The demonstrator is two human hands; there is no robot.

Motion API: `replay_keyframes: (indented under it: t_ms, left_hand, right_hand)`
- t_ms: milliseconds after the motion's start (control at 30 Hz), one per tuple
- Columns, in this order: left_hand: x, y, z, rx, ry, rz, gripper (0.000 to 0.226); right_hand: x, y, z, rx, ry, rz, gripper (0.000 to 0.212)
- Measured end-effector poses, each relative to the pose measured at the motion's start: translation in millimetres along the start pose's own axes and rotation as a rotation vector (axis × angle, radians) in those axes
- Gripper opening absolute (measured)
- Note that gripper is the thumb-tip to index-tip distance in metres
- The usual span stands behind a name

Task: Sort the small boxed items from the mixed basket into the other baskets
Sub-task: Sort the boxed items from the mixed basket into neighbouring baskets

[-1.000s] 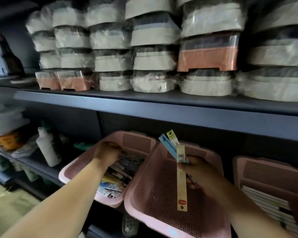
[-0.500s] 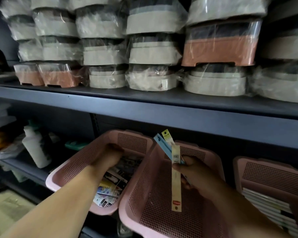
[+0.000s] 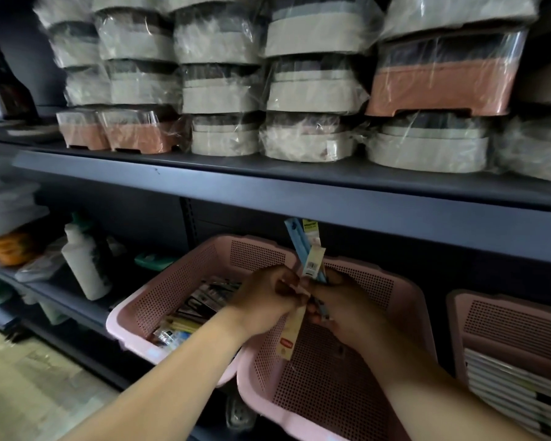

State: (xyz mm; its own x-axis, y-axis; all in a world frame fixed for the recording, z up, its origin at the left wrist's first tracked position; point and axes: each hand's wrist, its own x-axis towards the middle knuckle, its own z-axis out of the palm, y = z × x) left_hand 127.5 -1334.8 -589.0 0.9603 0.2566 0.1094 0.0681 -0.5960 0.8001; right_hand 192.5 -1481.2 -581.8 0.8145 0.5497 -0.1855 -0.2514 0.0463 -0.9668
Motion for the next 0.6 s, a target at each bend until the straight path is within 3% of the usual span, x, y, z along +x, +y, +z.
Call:
replay_keyframes:
  t_ms: [133,300,400,533,600]
  left_hand:
    - [1,-8,-2,-0.088,0.064,-0.021,0.027]
    - [12,-25,-25,-0.315,0.312,-0.114,0.062]
    - [30,-46,-39,-0.369,0.458,-0.257,0.038]
    - [55,-53,-45,-0.296,0.443,-0.428,0.006]
    - [68,-65,-43,-0.177,0.319,-0.538,0.019]
  right_hand:
    - [5,3,0,-0.090,0.075,0.006,0.011]
    - [8,7,-13,-0.103,0.170,0.021,0.013]
    - [7,11,-21,-0.156,0.153,0.003,0.012]
    - [7,14,-29,-0.225,0.132,-0.008,0.012]
    - [7,15,-32,-0.242,0.122,-0.008,0.012]
